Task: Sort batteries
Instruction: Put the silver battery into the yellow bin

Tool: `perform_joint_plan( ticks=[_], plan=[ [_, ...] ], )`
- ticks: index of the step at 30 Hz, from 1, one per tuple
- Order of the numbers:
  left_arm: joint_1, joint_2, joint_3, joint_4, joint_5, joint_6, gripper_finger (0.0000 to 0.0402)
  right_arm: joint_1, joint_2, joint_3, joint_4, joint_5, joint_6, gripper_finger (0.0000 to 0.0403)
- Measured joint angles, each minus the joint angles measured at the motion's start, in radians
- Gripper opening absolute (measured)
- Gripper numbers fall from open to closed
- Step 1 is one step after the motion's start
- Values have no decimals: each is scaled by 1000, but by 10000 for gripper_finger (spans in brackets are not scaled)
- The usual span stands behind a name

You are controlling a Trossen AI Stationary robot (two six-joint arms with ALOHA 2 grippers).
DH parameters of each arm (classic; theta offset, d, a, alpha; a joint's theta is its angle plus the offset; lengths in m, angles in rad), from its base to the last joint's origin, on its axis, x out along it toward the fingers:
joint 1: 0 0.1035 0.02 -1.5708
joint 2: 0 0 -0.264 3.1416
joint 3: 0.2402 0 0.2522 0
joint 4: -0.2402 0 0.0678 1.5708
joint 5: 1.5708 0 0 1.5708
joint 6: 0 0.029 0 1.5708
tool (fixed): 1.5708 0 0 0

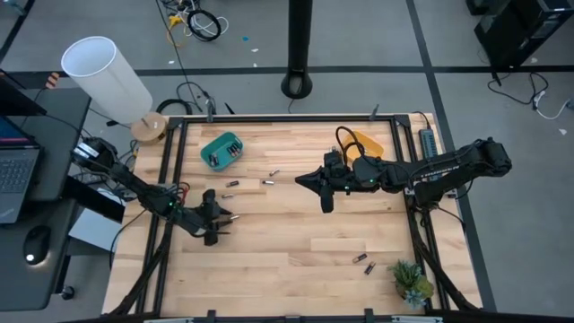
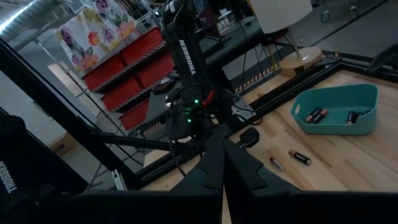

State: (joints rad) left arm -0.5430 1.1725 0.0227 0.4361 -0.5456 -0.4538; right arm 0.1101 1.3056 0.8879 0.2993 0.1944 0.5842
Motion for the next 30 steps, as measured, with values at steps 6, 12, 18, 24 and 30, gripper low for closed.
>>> perform_joint_plan(
  ticks=[6,12,18,24,30],
  plan=[
    [0,0,0,-16,-1,2,88,0,0,0,0,0,0,10],
    [0,-1,5,-4,32,2,19,2,0,0,0,0,0,11],
    [0,-1,4,2,39,-30,4,3,0,0,1,0,0,10],
    [0,1,3,16,-21,-36,4,18,0,0,0,0,0,11],
    [0,1,46,16,-41,-11,13,26,0,0,-14,-1,0,11]
  ],
)
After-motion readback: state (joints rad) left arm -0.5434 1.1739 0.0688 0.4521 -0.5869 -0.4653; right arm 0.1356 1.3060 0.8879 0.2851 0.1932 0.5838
